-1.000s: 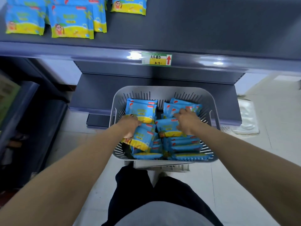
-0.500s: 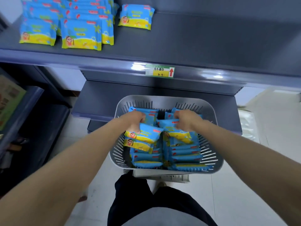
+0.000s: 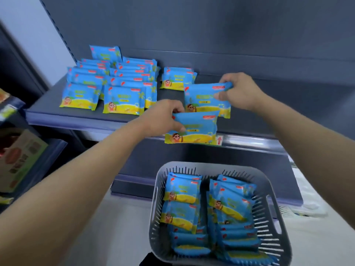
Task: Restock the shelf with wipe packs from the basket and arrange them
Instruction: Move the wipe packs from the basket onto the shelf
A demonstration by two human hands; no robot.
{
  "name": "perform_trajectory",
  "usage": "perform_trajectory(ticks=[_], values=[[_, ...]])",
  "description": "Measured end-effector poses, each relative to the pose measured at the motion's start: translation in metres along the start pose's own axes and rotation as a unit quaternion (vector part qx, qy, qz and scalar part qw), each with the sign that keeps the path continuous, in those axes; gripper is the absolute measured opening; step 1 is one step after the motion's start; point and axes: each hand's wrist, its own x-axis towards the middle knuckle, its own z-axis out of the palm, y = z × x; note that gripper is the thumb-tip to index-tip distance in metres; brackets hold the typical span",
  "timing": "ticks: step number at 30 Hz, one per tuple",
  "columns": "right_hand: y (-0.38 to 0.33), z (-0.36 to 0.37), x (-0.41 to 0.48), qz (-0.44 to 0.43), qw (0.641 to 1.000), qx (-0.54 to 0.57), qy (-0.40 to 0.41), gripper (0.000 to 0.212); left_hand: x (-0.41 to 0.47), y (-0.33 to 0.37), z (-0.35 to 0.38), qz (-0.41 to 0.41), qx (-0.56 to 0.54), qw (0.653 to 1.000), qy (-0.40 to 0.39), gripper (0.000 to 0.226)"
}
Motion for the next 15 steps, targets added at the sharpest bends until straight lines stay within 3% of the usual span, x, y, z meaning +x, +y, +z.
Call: perform_trajectory(ticks=[3, 8, 15], values=[[-0.008, 0.020, 0.044, 0.014, 0.999, 0.020, 0.030, 0.017, 0.015, -0.009, -0.026, 0.003, -0.009, 1.000, 0.027, 0.029], [-0.003, 0.058, 0.104, 0.047, 0.998, 0.044, -0.024, 0.019, 0.049, -0.032, -0.043, -0.001, 0.037, 0.998, 0.041, 0.029], [0.008, 0.072, 0.166, 0.058, 0.997, -0.040, -0.033, 0.038, 0.102, -0.059, -0.048, 0.012, 0.122, 0.992, 0.022, 0.032]])
